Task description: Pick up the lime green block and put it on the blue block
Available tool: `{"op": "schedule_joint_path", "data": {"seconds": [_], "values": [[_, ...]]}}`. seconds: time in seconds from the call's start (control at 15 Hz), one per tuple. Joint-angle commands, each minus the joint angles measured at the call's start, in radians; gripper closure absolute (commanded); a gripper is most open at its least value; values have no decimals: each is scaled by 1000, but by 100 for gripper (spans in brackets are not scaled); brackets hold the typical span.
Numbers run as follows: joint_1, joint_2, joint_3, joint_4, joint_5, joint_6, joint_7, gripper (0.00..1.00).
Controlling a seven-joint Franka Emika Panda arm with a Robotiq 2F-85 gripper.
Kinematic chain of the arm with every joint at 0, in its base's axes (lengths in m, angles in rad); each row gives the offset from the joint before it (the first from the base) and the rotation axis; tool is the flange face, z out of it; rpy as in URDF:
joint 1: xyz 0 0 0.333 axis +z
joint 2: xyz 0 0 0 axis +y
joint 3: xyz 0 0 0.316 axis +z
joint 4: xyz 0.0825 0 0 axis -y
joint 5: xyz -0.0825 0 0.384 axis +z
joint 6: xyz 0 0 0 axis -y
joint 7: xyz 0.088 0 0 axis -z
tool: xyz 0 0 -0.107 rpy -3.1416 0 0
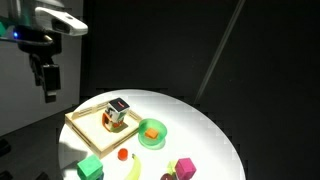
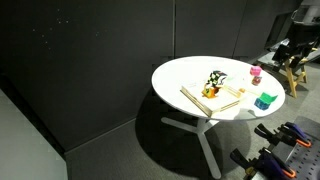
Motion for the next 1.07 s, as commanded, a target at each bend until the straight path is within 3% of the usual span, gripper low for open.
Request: {"op": "schedule_joint_path", "data": {"seconds": [0.0,0.27,0.67,0.93,1.0], "values": [[-25,-77,41,0,-19,-76,94,0],[-28,-153,59,3,-14,-176,134,0],[-12,-278,47,4,-12,-317,96,0],[-4,-344,35,3,-18,-384,62,0],[-5,-302,42,3,-6,-346,93,0]]}}
